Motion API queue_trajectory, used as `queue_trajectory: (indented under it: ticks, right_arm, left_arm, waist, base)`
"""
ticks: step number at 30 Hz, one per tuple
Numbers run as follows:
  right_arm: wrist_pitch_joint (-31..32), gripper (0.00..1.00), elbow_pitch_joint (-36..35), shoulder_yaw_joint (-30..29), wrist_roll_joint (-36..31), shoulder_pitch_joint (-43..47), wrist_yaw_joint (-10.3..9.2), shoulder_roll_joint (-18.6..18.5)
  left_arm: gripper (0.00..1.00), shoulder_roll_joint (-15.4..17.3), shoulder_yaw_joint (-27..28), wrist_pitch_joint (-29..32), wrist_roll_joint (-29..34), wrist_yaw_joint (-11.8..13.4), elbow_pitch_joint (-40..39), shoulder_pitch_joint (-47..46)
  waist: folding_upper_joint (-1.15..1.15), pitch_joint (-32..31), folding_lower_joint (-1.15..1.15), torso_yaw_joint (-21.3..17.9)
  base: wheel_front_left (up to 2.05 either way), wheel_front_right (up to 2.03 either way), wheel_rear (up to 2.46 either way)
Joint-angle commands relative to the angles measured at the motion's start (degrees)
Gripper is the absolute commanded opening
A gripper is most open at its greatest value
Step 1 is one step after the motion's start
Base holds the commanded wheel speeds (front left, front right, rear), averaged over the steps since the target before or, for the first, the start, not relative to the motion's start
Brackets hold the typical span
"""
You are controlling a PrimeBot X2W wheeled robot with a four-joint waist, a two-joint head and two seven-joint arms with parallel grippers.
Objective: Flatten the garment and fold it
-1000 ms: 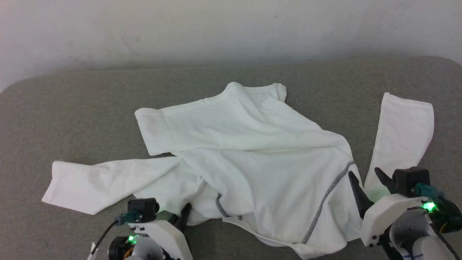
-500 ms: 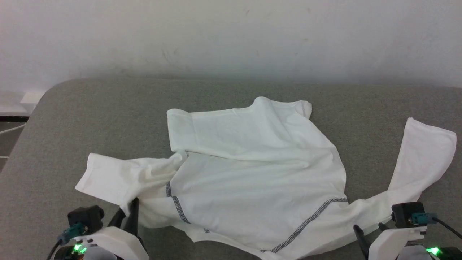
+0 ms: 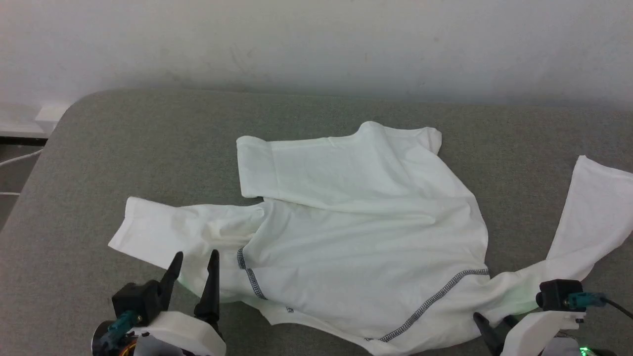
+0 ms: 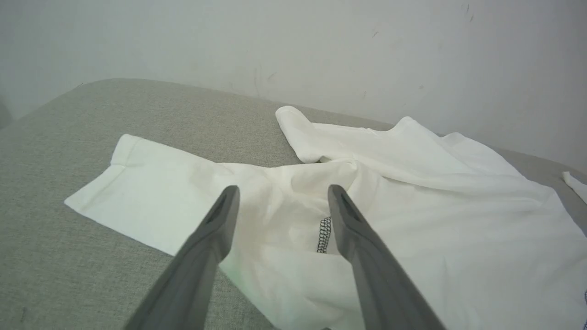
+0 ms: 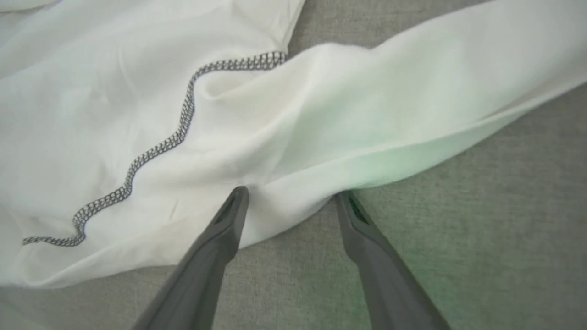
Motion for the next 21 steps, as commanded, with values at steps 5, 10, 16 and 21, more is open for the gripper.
queue_trajectory:
  ticks: [5, 10, 16, 21]
  right_arm:
    - [-2.55, 1.00, 6.03, 0.70, -0.04, -3.61, -0.05, 0.18]
    - [-4.54, 0.00, 8.84, -0.48, -4.42, -4.86, -0.05, 0.19]
    - [-4.63, 0.00, 5.63, -4.62, -8.91, -3.63, -0.05, -0.87]
    - [-1.43, 0.00, 1.76, -5.53, -8.72, 0.03, -0.05, -1.79]
  left_arm:
    - [1.00, -0.31, -1.47, -0.32, 0.85, -0.66, 0.96, -0.63]
    - [1.00, -0.36, -1.96, 0.40, 0.40, -0.82, 2.17, -0.41]
    - [1.00, -0.05, -2.24, 0.60, 0.12, -0.77, 2.93, 0.47]
    - [1.00, 0.05, -3.12, 0.87, 0.10, -1.03, 2.50, 1.62]
  waist:
    - [0.00, 0.71, 0.00, 1.45]
    - [0.00, 0.49, 0.00, 1.46]
    - [0.00, -1.39, 0.00, 0.40]
    - [0.00, -2.78, 0.00, -0.52]
  base:
    - [0.00, 0.00, 0.00]
    - [0.00, 0.00, 0.00]
    - [0.00, 0.00, 0.00]
    - [0.00, 0.00, 0.00]
